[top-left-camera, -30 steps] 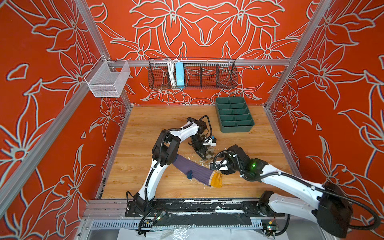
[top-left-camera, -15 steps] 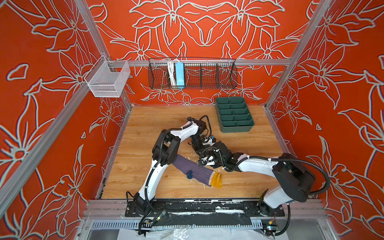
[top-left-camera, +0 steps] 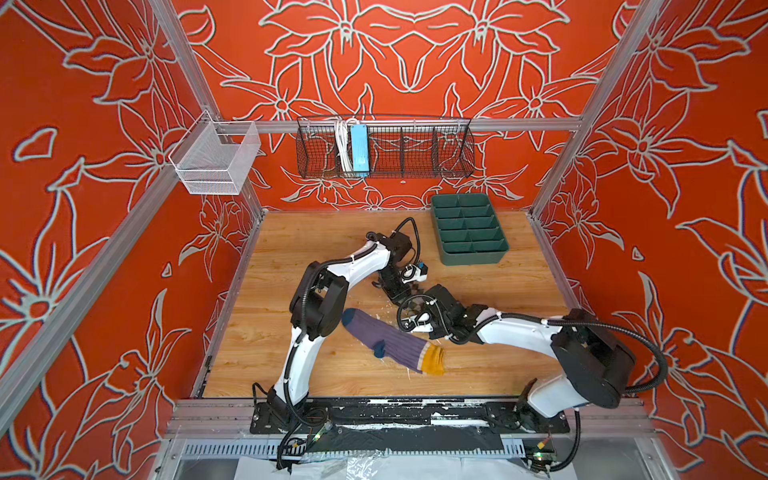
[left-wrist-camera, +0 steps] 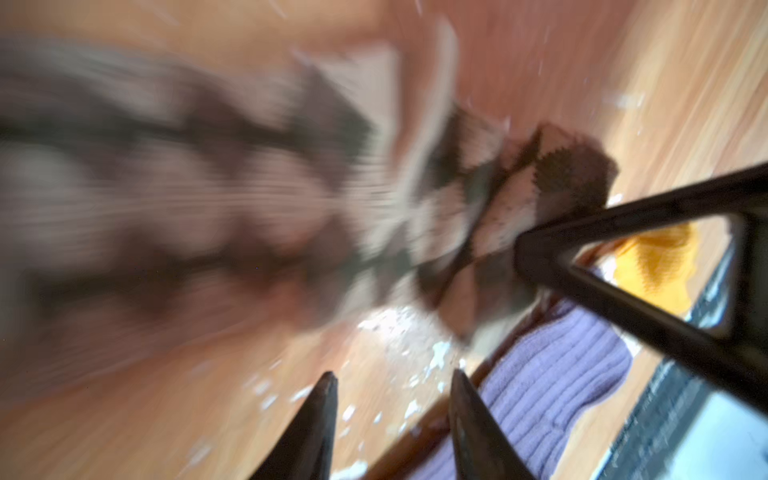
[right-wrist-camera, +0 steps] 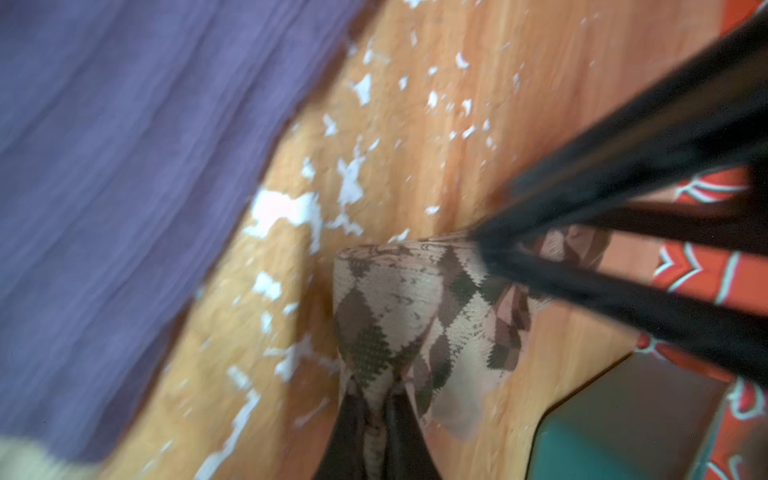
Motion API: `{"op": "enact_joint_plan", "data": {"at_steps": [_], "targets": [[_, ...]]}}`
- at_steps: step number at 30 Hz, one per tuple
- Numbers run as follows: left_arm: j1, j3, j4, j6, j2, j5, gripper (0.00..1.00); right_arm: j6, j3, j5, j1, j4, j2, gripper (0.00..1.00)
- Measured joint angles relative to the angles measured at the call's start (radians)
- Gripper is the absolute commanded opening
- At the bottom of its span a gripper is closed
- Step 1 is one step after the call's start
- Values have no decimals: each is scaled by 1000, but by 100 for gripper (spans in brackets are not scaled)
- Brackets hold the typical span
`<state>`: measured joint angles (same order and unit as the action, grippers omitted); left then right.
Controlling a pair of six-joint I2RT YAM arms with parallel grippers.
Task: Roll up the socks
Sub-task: 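Roll the argyle cuff over toward the toe with both grippers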
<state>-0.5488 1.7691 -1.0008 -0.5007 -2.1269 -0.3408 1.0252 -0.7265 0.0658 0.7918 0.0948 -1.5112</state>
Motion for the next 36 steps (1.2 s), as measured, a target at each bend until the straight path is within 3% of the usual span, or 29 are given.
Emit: {"op": "enact_joint_plan", "data": {"at_steps": [4,10,14,16,20,22,26,36], "targets": [[5,-83,87,21,179,102,44,-20,-19,-8,0,106,19,0],[4,-345,248,26,579,309,46,-46,-166,-73,-12,320,-39,0],[-22,-480,325,-39,832,344,49,-76,-300,-146,-49,457,-146,0],[-78,-559,355,-110,937,337,54,-89,-359,-179,-68,519,-198,0],[-296,-780,464,-270,1065,378,55,-108,-463,-242,-104,632,-275,0],[-372,-866,521,-313,1058,406,55,-115,-510,-270,-120,685,-310,0],[-446,-960,663,-334,911,460,56,-125,-590,-327,-151,772,-374,0],[-478,-902,1006,-254,486,574,54,-148,-618,-392,-176,826,-401,0]]}}
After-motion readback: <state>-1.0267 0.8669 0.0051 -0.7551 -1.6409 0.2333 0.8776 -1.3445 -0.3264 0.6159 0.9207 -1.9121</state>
